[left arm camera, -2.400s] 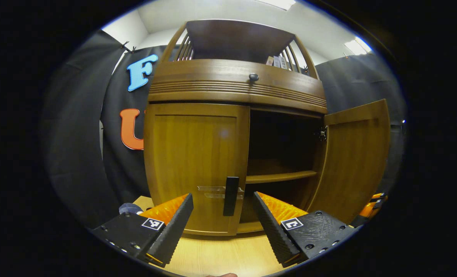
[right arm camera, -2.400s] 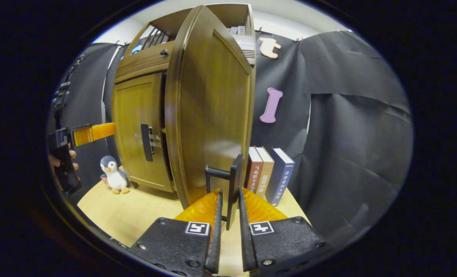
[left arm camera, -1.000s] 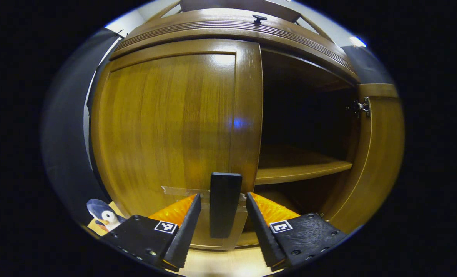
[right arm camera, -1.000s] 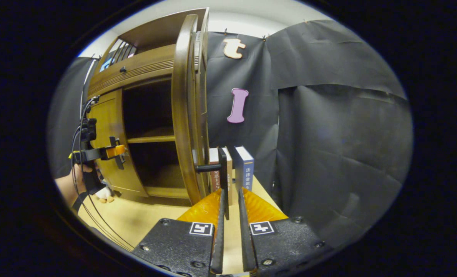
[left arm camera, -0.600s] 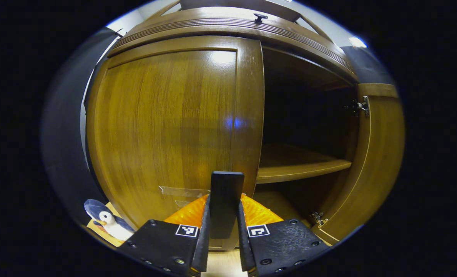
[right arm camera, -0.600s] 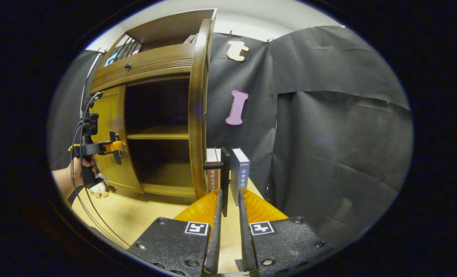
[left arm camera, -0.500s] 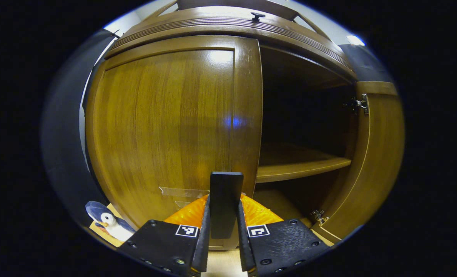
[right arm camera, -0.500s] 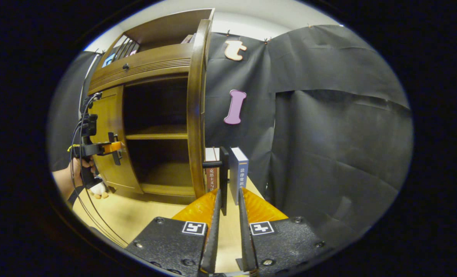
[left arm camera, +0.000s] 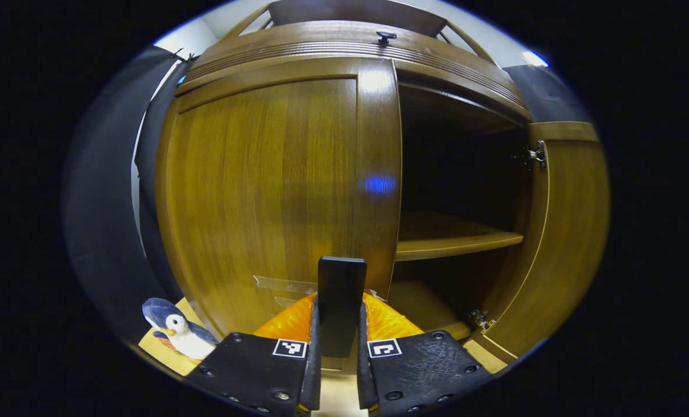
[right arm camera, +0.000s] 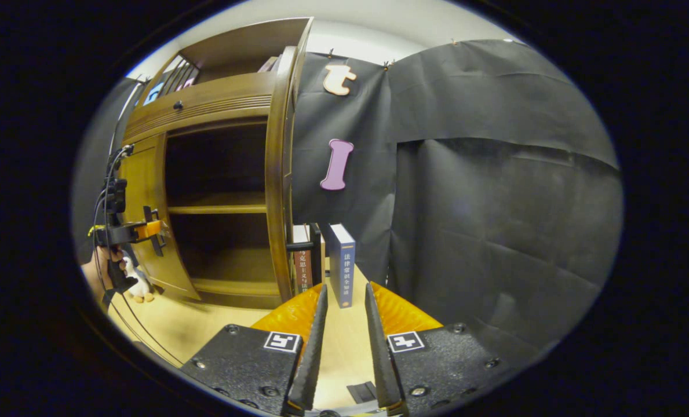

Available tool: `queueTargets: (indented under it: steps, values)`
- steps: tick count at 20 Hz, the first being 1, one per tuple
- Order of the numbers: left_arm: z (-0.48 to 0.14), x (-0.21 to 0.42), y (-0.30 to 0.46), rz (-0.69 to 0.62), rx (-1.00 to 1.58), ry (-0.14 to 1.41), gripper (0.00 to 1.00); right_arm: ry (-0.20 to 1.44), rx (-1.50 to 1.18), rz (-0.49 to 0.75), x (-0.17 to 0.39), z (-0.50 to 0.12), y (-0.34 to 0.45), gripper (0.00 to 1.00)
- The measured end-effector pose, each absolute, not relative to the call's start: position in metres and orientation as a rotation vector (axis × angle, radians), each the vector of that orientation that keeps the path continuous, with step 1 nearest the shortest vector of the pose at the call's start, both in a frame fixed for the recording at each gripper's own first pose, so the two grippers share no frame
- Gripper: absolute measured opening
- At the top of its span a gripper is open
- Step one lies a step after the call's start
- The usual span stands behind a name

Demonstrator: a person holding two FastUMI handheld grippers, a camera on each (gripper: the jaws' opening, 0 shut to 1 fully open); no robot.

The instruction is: Open the right door of the double-door shoe cabinet with the right hand, and open the left door with the left hand.

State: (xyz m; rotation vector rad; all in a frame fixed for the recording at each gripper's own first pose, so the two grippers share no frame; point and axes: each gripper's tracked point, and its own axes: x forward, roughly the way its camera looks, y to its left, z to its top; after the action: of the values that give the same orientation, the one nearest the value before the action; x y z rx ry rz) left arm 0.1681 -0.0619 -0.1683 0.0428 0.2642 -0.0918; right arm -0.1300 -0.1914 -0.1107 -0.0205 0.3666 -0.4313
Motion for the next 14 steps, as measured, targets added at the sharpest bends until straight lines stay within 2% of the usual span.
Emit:
queueTargets:
  steps: [1,2,7,8,9,12,13,14]
  values:
    - [-0.168,0.164,-0.061,-0.092,0.04,0.268,0.24,0.364,-0.026,-0.426,-0.132,-0.109,-0.188,0.43]
    - [-0.168,0.159,-0.059,-0.091,0.032,0.272,0.24,0.363,-0.032,-0.42,-0.134,-0.108,-0.183,0.43]
    - [-0.163,0.133,-0.046,-0.078,0.035,0.261,0.24,0.353,-0.015,-0.401,-0.134,-0.11,-0.166,0.42]
    - [-0.163,0.126,-0.043,-0.072,0.031,0.259,0.33,0.354,-0.007,-0.392,-0.135,-0.114,-0.157,0.42]
    - [-0.161,0.121,-0.039,-0.065,0.027,0.255,0.24,0.356,-0.004,-0.386,-0.135,-0.118,-0.151,0.43]
    - [-0.158,0.103,-0.03,-0.06,0.035,0.245,0.24,0.362,-0.007,-0.348,-0.13,-0.121,-0.129,0.43]
    - [-0.158,0.099,-0.028,-0.066,0.041,0.247,0.33,0.368,-0.008,-0.317,-0.126,-0.123,-0.118,0.43]
    - [-0.157,0.095,-0.027,-0.073,0.041,0.254,0.33,0.371,-0.014,-0.286,-0.122,-0.124,-0.107,0.42]
